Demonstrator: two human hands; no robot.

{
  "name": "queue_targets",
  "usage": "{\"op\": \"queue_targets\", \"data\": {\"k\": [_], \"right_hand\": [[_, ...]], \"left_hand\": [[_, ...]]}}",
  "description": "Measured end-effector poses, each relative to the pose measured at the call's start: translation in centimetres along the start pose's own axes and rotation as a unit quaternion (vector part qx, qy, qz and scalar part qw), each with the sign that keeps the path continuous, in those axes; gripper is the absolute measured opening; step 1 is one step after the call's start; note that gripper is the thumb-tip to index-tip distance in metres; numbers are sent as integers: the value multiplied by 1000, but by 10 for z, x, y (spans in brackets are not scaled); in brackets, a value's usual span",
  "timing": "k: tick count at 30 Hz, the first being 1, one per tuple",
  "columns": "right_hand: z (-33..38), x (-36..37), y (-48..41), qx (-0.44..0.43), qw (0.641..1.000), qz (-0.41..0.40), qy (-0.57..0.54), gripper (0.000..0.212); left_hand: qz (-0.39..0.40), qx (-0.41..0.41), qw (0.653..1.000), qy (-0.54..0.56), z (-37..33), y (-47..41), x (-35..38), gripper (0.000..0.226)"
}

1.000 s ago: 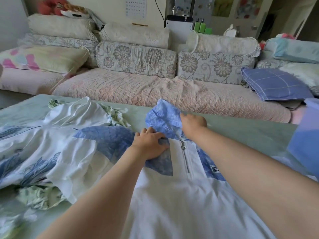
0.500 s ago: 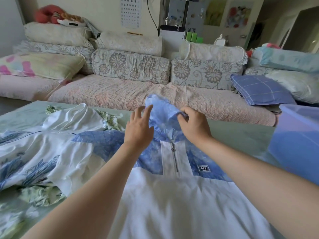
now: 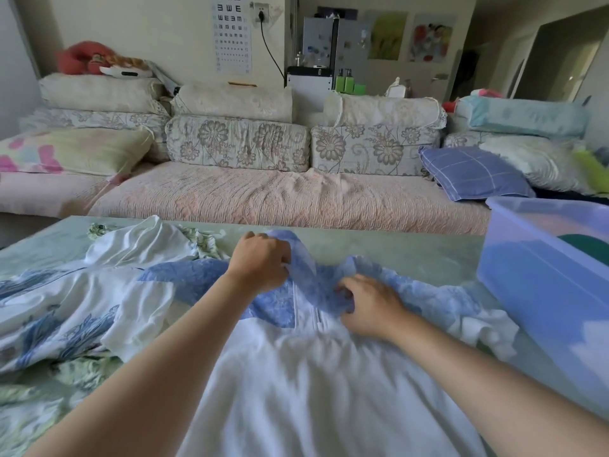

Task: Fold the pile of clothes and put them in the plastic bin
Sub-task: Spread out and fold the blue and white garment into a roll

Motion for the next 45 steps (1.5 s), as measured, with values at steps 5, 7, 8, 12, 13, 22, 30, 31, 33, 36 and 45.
{"op": "queue_targets", "data": {"k": [5, 7, 8, 12, 13, 22, 30, 31, 33, 36, 45], "right_hand": [[42, -16, -1, -54, 992, -42, -107, 52], [56, -5, 1, -90, 991, 3, -96, 58], [57, 2, 2, -97, 993, 25, -66, 57], [47, 16, 8, -91, 993, 75, -17, 53], [45, 14, 9, -90, 993, 73, -26, 52], [45, 21, 21, -85, 988, 128, -9, 40], [38, 0, 11, -47, 998, 20, 23, 13], [36, -11, 10, -40, 999, -33, 10, 11], [28, -32, 10, -17, 991, -124, -39, 8], [14, -44, 11, 35, 988, -147, -41, 18], [41, -15, 21, -80, 995, 29, 51, 58]], "left_hand": [[459, -4, 835, 304, -32, 57, 31, 24], [493, -11, 780, 385, -36, 69, 25, 21], [429, -12, 815, 389, -29, 60, 19, 14], [64, -106, 956, 265, 31, 36, -4, 12], [97, -126, 961, 228, 35, 42, 8, 24], [316, 3, 930, 186, 1, 75, 38, 55], [-30, -18, 967, 251, 17, 54, -18, 44], [-72, 22, 965, 249, 13, 55, -30, 45], [-87, 80, 950, 288, 4, 57, -42, 39], [177, 47, 938, 295, -10, 65, 1, 45], [212, 89, 965, 127, -21, 80, 20, 23]]}}
Point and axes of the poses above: each hand's wrist, its own y-axis away from the middle knuckle, its own x-axis out of the palm, z = x × y, the point moved 9 cm from there along -y, towards the middle knuckle, and after that the axes turned 1 degree about -x, right-handed, at the moved point
